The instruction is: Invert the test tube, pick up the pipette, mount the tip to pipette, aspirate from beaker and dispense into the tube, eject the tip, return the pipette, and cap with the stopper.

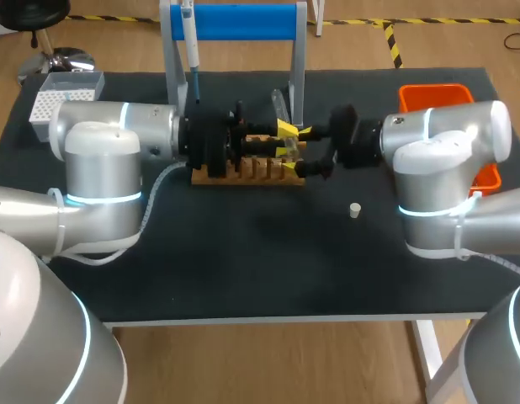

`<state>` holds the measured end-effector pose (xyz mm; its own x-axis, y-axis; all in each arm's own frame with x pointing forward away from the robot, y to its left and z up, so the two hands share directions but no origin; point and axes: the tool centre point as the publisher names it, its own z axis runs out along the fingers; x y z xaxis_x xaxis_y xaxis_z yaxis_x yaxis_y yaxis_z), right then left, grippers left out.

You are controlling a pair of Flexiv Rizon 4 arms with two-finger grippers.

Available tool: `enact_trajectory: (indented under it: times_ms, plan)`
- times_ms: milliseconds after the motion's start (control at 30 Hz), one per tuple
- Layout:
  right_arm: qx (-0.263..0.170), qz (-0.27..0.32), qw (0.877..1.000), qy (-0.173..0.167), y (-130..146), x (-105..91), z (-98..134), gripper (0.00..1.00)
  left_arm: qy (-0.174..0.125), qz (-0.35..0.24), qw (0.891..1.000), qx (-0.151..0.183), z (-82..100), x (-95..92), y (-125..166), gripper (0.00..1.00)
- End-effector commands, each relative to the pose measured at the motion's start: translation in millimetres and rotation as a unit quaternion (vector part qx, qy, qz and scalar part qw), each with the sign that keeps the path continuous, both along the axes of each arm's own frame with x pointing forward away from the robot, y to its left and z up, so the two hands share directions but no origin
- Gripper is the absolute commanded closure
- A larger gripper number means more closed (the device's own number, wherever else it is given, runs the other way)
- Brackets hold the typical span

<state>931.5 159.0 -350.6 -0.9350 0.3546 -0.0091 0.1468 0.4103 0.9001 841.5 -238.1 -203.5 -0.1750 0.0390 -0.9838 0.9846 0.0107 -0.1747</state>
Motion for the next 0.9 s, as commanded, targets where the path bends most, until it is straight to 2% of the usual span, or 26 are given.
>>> enact_trajectory:
  times_ms: [33, 200, 233, 333, 500, 567, 633, 667, 900]
  plan:
    - [0.001, 0.0, 1.0, 0.0, -0.5, -0.5, -0.1, 0.0, 0.043, 0.005, 0.999, -0.001, 17.8, -2.1, 11.2, 1.0]
    - [0.001, 0.0, 1.0, 0.0, -0.5, -0.5, -0.1, 0.0, 0.125, 0.024, 0.992, -0.002, 33.8, -0.3, 10.9, 1.0]
    - [0.001, 0.0, 1.0, 0.0, -0.5, -0.5, -0.1, 0.0, 0.134, 0.025, 0.991, -0.011, 36.8, -0.2, 10.5, 1.0]
    - [0.001, 0.0, 1.0, 0.0, -0.5, -0.5, -0.1, 0.0, 0.186, 0.03, 0.981, -0.035, 42.7, 0.9, 9.6, 1.0]
    - [0.001, 0.0, 1.0, 0.0, -0.5, -0.5, -0.1, 0.0, 0.291, 0.032, 0.954, -0.058, 43.6, 4.7, 6.9, 1.0]
    - [0.001, 0.0, 1.0, 0.0, -0.5, -0.5, -0.1, 0.0, 0.323, 0.029, 0.942, -0.083, 43.4, 6.8, 7.4, 1.0]
    - [0.001, 0.0, 1.0, 0.0, -0.5, -0.5, -0.1, 0.0, 0.353, 0.029, 0.931, -0.091, 43.9, 9.7, 8.9, 1.0]
    - [0.001, 0.0, 1.0, 0.0, -0.5, -0.5, -0.1, 0.0, 0.36, 0.031, 0.928, -0.094, 44.9, 11.8, 10.1, 1.0]
    - [0.001, 0.0, 1.0, 0.0, -0.5, -0.5, -0.1, 0.0, 0.36, 0.036, 0.927, -0.094, 47.2, 13.3, 11.4, 1.0]
